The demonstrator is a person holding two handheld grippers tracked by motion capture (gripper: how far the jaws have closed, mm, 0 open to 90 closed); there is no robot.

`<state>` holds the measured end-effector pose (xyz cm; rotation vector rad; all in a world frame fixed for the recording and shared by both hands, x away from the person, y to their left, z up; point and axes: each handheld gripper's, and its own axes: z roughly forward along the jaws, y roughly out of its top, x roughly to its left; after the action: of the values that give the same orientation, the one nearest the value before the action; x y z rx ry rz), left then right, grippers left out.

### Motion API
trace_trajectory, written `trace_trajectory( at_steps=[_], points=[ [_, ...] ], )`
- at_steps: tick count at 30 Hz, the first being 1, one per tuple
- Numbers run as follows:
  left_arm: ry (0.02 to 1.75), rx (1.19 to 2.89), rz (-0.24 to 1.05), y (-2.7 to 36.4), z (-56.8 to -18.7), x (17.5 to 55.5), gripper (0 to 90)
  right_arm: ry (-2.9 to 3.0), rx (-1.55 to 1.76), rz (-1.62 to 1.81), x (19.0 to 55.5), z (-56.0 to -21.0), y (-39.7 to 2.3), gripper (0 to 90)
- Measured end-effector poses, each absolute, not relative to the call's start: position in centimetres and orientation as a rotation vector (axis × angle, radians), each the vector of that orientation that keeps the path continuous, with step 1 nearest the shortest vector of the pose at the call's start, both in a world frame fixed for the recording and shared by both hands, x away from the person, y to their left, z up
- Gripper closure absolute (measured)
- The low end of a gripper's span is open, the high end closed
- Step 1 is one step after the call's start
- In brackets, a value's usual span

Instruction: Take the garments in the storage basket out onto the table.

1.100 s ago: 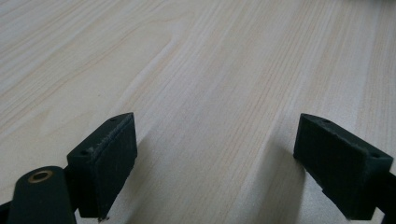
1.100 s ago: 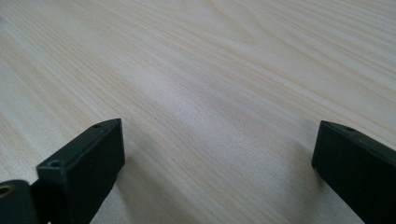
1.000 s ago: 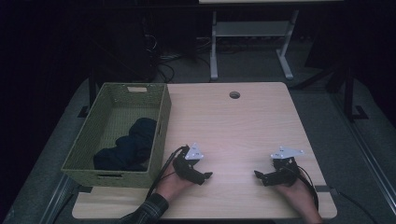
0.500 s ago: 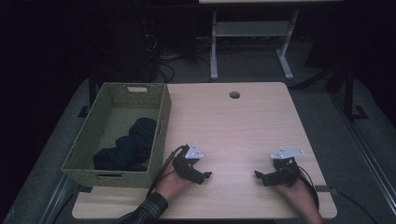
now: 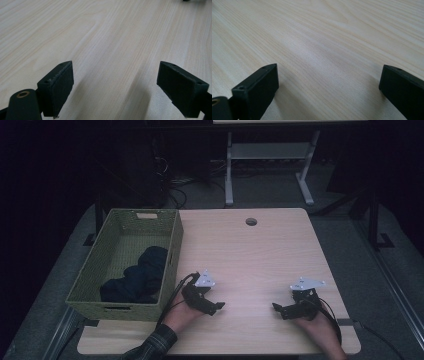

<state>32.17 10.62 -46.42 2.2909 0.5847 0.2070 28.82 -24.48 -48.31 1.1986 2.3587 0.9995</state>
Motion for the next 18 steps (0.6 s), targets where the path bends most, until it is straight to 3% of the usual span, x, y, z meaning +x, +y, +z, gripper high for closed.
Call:
trace_trajectory(
  at_steps=[18],
  points=[
    [0.589,2.278,0.183,10.7,-45.3,31.9,13.6,2.358,1.199,1.0,28.8,-48.3,-24.5,1.9]
  ],
)
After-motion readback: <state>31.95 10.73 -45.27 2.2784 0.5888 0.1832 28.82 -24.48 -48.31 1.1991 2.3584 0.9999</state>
